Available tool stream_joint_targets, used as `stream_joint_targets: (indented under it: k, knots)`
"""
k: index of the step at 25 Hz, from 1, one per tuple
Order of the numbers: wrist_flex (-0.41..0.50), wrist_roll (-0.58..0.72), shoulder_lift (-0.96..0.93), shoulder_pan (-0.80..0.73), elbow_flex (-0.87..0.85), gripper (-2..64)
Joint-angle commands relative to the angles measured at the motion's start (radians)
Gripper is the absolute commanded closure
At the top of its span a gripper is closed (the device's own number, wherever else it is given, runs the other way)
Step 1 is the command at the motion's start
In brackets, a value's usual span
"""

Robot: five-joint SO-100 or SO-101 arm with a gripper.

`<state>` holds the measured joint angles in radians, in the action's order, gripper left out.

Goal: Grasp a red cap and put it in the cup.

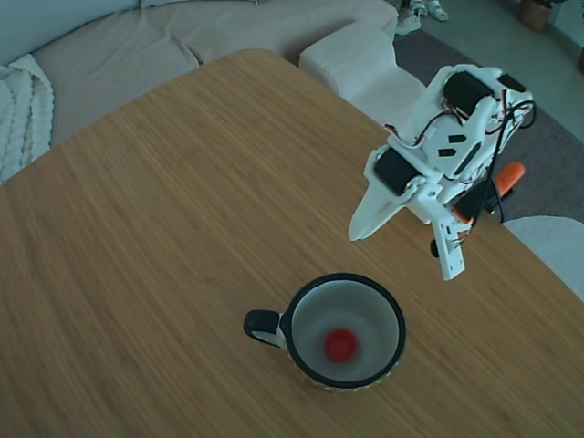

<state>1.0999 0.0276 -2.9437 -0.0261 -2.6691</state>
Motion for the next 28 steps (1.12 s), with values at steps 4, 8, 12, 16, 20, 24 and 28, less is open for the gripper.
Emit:
stream_joint_targets:
  k: [4, 8, 12, 16, 20, 24, 28]
  knots:
    - [-0.014, 0.002, -0.063, 0.003, -0.021, 57.8]
    - [-0.012, 0.002, -0.101, 0.005, -0.06, 57.5]
    - [-0.012, -0.008, -0.143, 0.012, -0.078, 57.8]
    - [-0.012, -0.008, -0.196, 0.014, -0.124, 57.8]
    - [-0.003, -0.008, -0.23, 0.014, -0.133, 57.8]
    - [0.0, -0.008, -0.242, 0.015, -0.137, 57.8]
    - [0.0, -0.003, -0.244, 0.014, -0.137, 57.5]
